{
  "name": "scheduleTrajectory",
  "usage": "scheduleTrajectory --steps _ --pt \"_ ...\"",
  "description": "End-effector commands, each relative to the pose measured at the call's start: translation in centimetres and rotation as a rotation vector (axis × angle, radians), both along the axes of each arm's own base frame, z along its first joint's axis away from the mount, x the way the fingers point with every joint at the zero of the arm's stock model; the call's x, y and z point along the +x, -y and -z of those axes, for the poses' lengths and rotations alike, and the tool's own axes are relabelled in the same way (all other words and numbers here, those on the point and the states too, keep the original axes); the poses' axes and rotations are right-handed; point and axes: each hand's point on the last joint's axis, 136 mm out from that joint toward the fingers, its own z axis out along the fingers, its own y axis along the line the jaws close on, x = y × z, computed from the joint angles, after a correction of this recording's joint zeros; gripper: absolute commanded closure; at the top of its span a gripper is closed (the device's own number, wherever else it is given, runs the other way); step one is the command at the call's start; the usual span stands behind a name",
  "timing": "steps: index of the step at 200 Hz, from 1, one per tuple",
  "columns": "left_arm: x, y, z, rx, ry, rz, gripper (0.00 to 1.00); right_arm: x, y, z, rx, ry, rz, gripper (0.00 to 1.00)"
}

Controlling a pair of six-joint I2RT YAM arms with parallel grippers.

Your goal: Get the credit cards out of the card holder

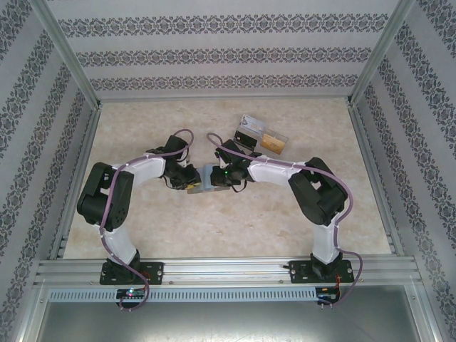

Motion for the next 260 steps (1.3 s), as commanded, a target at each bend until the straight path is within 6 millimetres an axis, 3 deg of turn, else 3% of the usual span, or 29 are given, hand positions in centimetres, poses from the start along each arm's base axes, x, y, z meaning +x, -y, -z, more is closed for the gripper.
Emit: scheduleTrajectory --steps 1,22,46,68,83,98,130,156,178,198,229,260 --pt "0.7 0.0 -5.1 0.014 0.109 0.037 0.55 0.8 0.7 -5.4 0.051 0.134 0.008 0.72" --pt "1.1 -1.8 -7.9 0.082 0.175 0.014 0.35 1.2 2.5 -8.9 0.049 0.242 0.038 0.56" --pt "1.3 -5.5 -10.4 0.206 0.248 -0.053 0.24 2.2 6.3 -12.4 -0.008 0.385 0.126 0.40" --pt "1.3 -9.9 -12.2 0.332 0.317 -0.159 0.11 3.5 11.4 -14.4 -0.108 0.505 0.237 0.30" --pt "1.1 -13.3 -13.2 0.419 0.375 -0.252 0.00 4.3 15.8 -15.6 -0.215 0.587 0.325 0.16" --pt "0.7 -16.6 -14.1 0.518 0.437 -0.345 0.01 4.8 20.0 -16.6 -0.323 0.664 0.407 0.06" --pt "-0.9 -22.3 -14.7 0.727 0.556 -0.514 0.01 5.2 29.0 -16.6 -0.520 0.749 0.624 0.02" --pt "-1.9 -24.7 -14.2 0.855 0.628 -0.560 0.01 5.1 34.5 -13.9 -0.598 0.704 0.763 0.02" --pt "-1.6 -25.1 -13.2 0.903 0.680 -0.531 0.01 5.3 36.9 -11.7 -0.660 0.688 0.801 0.02" --pt "-1.0 -25.0 -12.1 0.928 0.720 -0.485 0.01 5.8 37.9 -10.2 -0.733 0.705 0.785 0.02" --pt "0.5 -24.4 -9.9 0.917 0.745 -0.382 0.01 6.9 37.8 -8.4 -0.766 0.779 0.711 0.02" --pt "2.5 -22.9 -8.3 0.845 0.829 -0.282 0.01 7.4 37.3 -7.2 -0.635 0.837 0.692 0.02"
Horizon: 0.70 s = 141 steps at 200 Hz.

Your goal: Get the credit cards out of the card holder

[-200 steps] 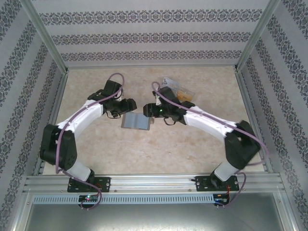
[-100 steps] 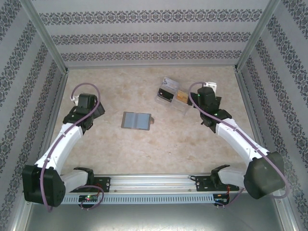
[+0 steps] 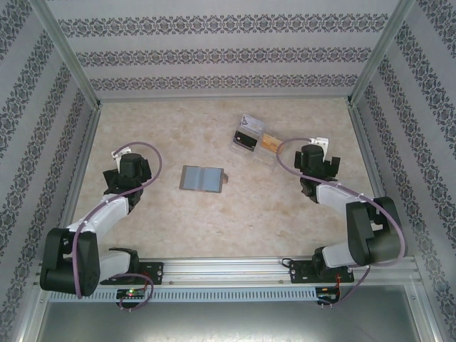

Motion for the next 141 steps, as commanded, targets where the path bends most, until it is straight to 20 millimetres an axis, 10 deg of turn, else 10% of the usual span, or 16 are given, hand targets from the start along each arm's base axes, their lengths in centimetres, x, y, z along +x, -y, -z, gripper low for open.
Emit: scheduleTrajectory --steps 1,141 --pt "2.6 1.2 -1.0 0.023 0.116 0.137 0.01 1.7 -0.3 -1.8 0.039 0.153 -0.074 0.02" --pt "5.6 4.1 2.4 -0.003 0.231 0.324 0.01 1.2 -4.0 -0.4 0.107 0.248 -0.351 0.02"
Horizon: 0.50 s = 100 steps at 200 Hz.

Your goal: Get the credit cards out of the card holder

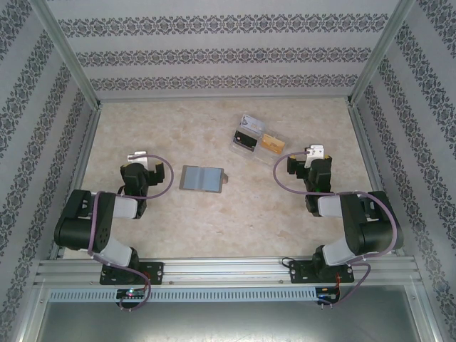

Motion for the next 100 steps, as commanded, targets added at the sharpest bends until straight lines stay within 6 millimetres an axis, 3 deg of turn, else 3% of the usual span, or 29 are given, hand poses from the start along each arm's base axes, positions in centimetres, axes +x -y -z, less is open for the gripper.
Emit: scheduleTrajectory --steps 1,100 --pt "1.5 -0.2 -2.2 0.009 0.084 0.009 0.01 0.4 -0.2 -1.0 0.005 0.045 -0.016 0.02" --pt "1.6 -0.5 -2.0 0.008 0.068 -0.006 0.01 0.8 1.0 -0.8 0.036 0.025 0.034 0.02"
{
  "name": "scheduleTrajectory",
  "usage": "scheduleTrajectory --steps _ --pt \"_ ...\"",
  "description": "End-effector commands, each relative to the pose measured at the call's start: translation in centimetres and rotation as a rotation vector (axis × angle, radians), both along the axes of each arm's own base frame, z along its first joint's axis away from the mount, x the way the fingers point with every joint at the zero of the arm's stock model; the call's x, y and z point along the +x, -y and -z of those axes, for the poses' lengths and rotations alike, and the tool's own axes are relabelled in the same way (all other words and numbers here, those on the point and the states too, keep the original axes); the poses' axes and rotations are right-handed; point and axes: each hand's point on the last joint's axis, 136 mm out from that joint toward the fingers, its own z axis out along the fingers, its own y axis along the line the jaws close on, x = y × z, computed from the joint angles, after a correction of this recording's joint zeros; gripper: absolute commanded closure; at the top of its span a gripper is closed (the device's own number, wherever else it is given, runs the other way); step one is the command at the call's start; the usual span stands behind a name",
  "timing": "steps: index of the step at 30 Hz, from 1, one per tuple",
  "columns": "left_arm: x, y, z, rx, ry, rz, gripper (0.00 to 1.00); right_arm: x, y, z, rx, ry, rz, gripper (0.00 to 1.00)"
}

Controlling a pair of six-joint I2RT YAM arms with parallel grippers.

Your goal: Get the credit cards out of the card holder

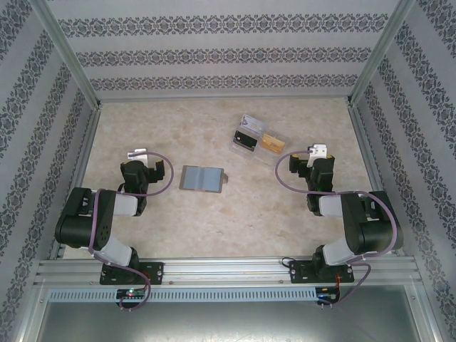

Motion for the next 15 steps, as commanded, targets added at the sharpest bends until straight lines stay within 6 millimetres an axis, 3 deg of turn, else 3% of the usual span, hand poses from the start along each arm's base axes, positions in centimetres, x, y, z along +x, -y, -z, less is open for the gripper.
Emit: scheduleTrajectory --steps 1,13,15 --pt "0.7 -0.4 -1.1 0.007 0.043 -0.004 0.01 0.6 0.0 -0.7 0.024 0.021 0.003 0.02" --pt "0.7 -0.3 -1.0 0.005 0.035 0.001 0.01 0.5 0.0 -0.8 0.025 0.026 0.002 0.02" --pt "0.7 -0.3 -1.1 0.005 0.038 0.001 0.01 -0.1 -1.9 -0.9 0.025 0.052 -0.119 0.02"
